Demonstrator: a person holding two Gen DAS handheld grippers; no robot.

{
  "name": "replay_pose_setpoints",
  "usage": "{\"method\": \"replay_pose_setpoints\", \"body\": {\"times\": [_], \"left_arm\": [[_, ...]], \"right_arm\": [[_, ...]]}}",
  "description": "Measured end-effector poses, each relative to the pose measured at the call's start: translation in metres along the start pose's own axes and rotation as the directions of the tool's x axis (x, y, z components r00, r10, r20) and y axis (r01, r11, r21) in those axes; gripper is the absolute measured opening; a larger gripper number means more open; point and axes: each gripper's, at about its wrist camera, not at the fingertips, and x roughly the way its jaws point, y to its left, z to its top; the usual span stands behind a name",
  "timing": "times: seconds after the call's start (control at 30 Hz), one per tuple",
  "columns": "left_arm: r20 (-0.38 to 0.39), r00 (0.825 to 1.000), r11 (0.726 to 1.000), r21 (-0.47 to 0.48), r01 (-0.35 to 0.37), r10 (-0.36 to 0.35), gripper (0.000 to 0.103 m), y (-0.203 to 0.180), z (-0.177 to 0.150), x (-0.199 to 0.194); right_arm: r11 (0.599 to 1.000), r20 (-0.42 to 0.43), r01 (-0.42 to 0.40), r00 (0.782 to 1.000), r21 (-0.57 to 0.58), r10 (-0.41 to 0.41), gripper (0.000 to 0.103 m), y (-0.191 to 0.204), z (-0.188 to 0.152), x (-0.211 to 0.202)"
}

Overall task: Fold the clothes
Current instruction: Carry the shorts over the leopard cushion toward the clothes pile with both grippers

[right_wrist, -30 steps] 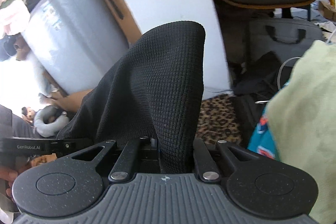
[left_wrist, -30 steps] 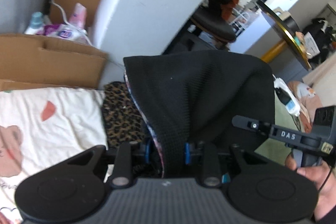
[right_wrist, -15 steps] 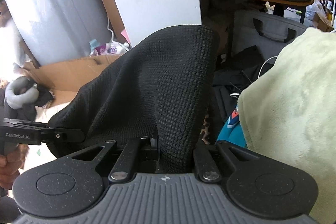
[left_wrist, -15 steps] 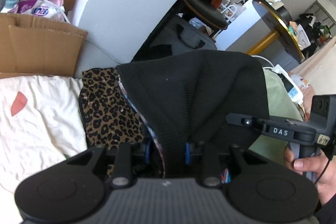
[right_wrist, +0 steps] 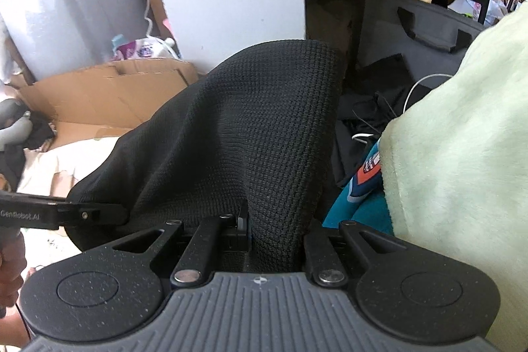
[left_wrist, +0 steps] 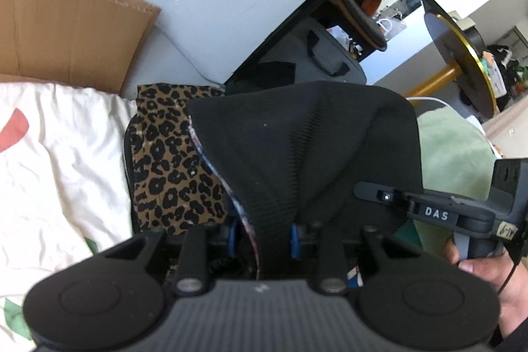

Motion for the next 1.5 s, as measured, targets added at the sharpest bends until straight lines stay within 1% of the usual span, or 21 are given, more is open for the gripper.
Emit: {"method": "replay_pose_setpoints", "body": {"times": [0.17,0.23,0.4,0.63,0.73,0.83,0.93,1.0,1.1,1.17,1.27,1.4,1.43,1.47,1.5], "left_arm": [[-0.005,1.0,1.0,-0.018,0.007,-0.007,0.031,0.02,0.008,0.02],[-0.005,1.0,1.0,-0.008,0.002,-0.002,0.031,0.027,0.011,0.028],[-0.008,1.0,0.999,-0.042,0.002,-0.003,0.031,0.057,0.018,0.049],[-0.009,1.0,1.0,-0.007,0.0,0.0,0.031,0.079,0.044,0.074],[-0.008,1.0,1.0,0.007,0.0,0.0,0.031,0.085,0.052,0.085],[-0.008,1.0,1.0,-0.008,0.006,-0.006,0.031,0.092,0.054,0.095],[-0.009,1.0,1.0,-0.028,0.007,-0.007,0.031,0.099,0.056,0.102],[-0.01,1.0,1.0,-0.021,0.0,0.0,0.031,0.102,0.058,0.106],[-0.014,1.0,1.0,-0.026,-0.012,0.012,0.031,0.109,0.058,0.111],[-0.016,1.0,0.999,-0.034,-0.02,0.019,0.031,0.115,0.058,0.113],[-0.019,0.999,0.998,-0.057,-0.027,0.026,0.031,0.121,0.058,0.117],[-0.018,0.999,0.997,-0.071,-0.034,0.033,0.031,0.123,0.06,0.122],[-0.017,0.999,0.997,-0.07,-0.036,0.035,0.031,0.123,0.06,0.122],[-0.014,0.999,0.997,-0.065,-0.036,0.036,0.031,0.121,0.062,0.122],[-0.01,0.999,0.998,-0.058,-0.033,0.033,0.03,0.119,0.063,0.121]], "right_arm": [[1.0,0.0,0.005,1.0,0.007,-0.005,0.008,-0.006,-0.002,0.03],[1.0,-0.001,0.008,1.0,0.01,-0.008,0.008,-0.008,-0.002,0.044],[1.0,-0.004,-0.004,1.0,0.007,0.004,0.009,-0.012,-0.002,0.077],[0.999,0.026,-0.016,1.0,0.029,0.015,0.009,-0.02,0.01,0.115],[0.999,0.03,-0.003,1.0,0.052,0.001,0.01,-0.026,0.013,0.13],[0.998,0.035,0.012,0.999,0.054,-0.014,0.01,-0.03,0.014,0.14],[0.997,0.042,0.007,0.999,0.072,-0.01,0.01,-0.037,0.017,0.147],[0.996,0.047,0.004,0.999,0.086,-0.008,0.011,-0.039,0.018,0.152],[0.994,0.055,-0.002,0.998,0.107,-0.004,0.015,-0.044,0.018,0.159],[0.988,0.066,-0.021,0.998,0.152,0.011,0.02,-0.051,0.02,0.163],[0.986,0.082,-0.013,0.997,0.168,-0.001,0.024,-0.054,0.022,0.169],[0.988,0.066,0.016,0.997,0.156,-0.027,0.025,-0.052,0.025,0.181],[0.988,0.06,0.025,0.998,0.153,-0.034,0.021,-0.054,0.027,0.185],[0.989,0.055,0.032,0.998,0.142,-0.04,0.015,-0.053,0.028,0.187],[0.991,0.051,0.041,0.998,0.128,-0.048,0.013,-0.052,0.03,0.19]]}}
